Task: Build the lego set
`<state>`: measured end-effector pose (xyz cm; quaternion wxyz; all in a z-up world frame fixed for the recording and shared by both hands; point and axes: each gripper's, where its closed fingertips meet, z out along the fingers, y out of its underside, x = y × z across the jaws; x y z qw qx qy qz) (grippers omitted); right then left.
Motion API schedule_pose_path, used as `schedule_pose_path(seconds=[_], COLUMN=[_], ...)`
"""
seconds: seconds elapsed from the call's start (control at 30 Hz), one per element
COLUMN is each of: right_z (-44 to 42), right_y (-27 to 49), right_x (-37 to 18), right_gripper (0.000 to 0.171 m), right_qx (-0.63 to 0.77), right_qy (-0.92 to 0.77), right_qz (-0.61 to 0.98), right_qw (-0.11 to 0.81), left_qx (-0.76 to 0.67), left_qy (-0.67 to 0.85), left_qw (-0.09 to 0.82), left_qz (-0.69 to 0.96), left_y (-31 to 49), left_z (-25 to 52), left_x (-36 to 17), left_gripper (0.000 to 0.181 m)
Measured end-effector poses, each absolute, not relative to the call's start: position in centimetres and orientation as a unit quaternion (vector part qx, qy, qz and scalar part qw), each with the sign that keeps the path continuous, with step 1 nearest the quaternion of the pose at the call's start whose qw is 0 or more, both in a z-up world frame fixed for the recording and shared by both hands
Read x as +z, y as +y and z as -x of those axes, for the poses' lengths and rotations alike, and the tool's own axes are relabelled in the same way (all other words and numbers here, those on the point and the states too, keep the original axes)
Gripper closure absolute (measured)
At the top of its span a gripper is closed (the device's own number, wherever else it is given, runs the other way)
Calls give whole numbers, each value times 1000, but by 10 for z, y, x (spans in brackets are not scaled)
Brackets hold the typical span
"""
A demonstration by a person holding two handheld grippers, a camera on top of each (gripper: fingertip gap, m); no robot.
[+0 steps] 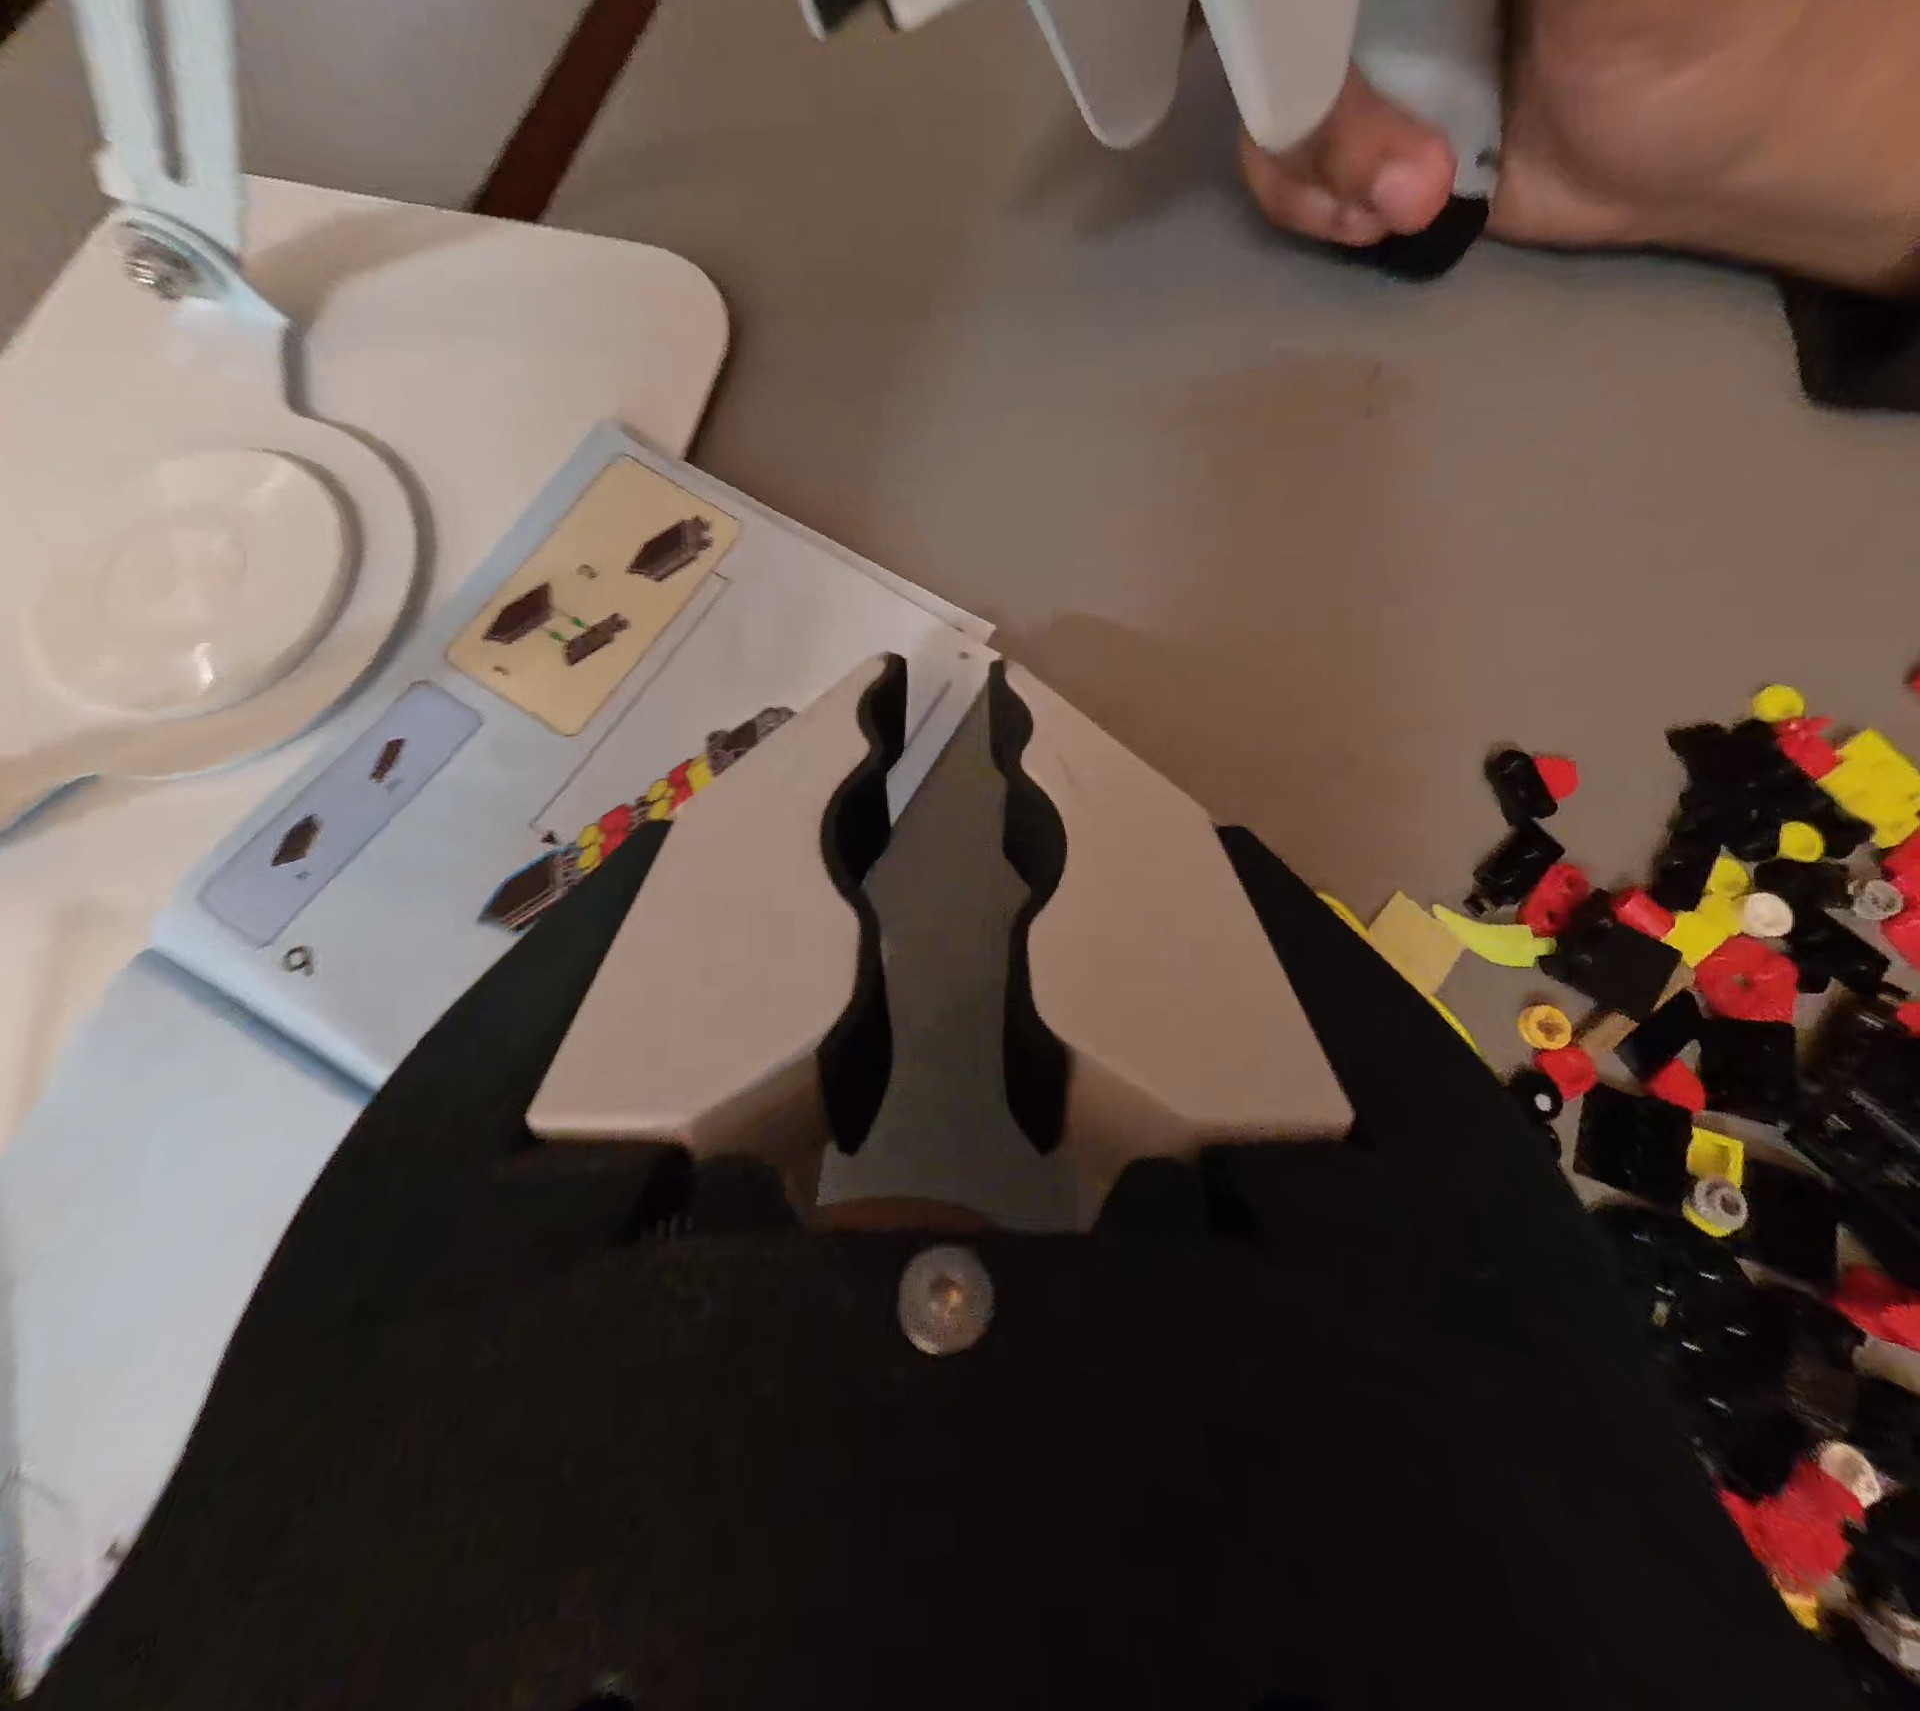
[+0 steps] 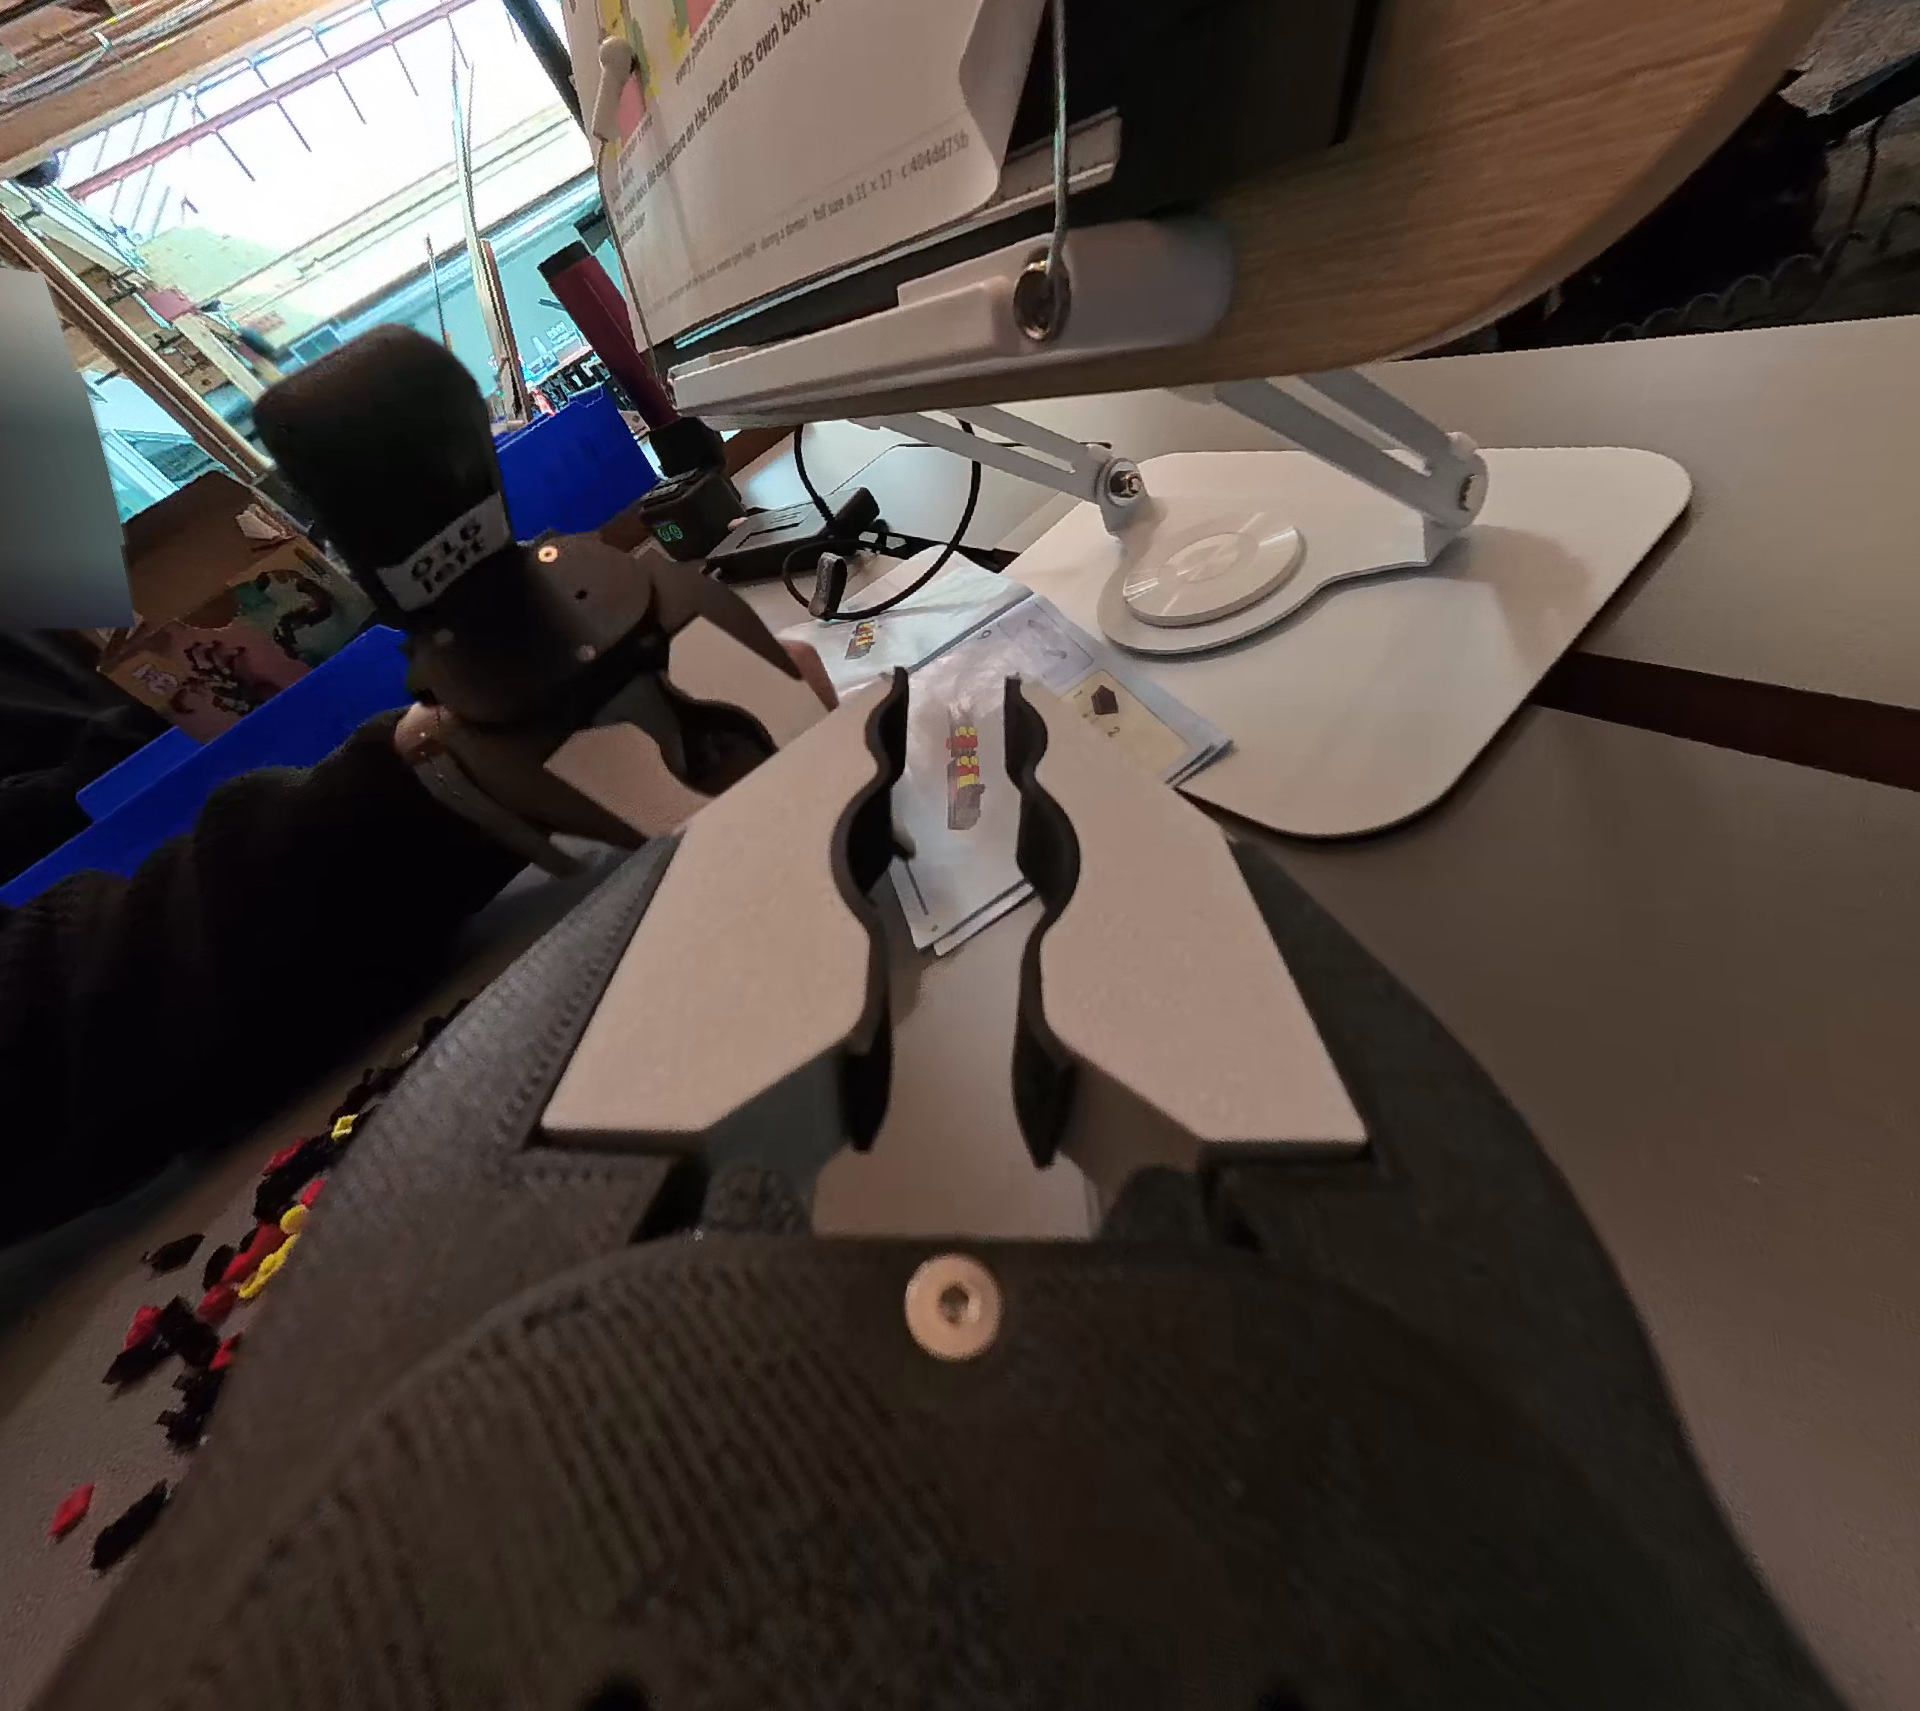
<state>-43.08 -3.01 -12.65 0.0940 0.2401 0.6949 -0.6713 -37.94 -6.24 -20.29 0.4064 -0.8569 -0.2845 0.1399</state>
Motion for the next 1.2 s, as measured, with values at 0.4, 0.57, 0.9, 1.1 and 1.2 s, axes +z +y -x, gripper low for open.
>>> schedule_pose_path(seconds=[0.4,0.57,0.9,1.1,1.2], right_z=[431,431,431,431,431], right_y=[-30,-30,-31,-31,-31], right_x=[-127,-127,-127,-127,-127], right_gripper=[154,154,154,154,154], right_qx=[-670,-670,-670,-669,-669], right_qy=[695,695,695,696,696], right_qz=[-241,-242,-241,-241,-241], right_qw=[97,97,98,97,97], left_qx=[182,180,172,178,180], left_qy=[-264,-268,-259,-266,-270], left_qw=[351,355,365,354,353], left_qz=[880,877,878,879,878], left_y=[-56,-57,-52,-53,-54], left_z=[382,383,379,382,383], left_x=[-216,-215,-213,-216,-216], left_gripper=[175,181,174,178,181])
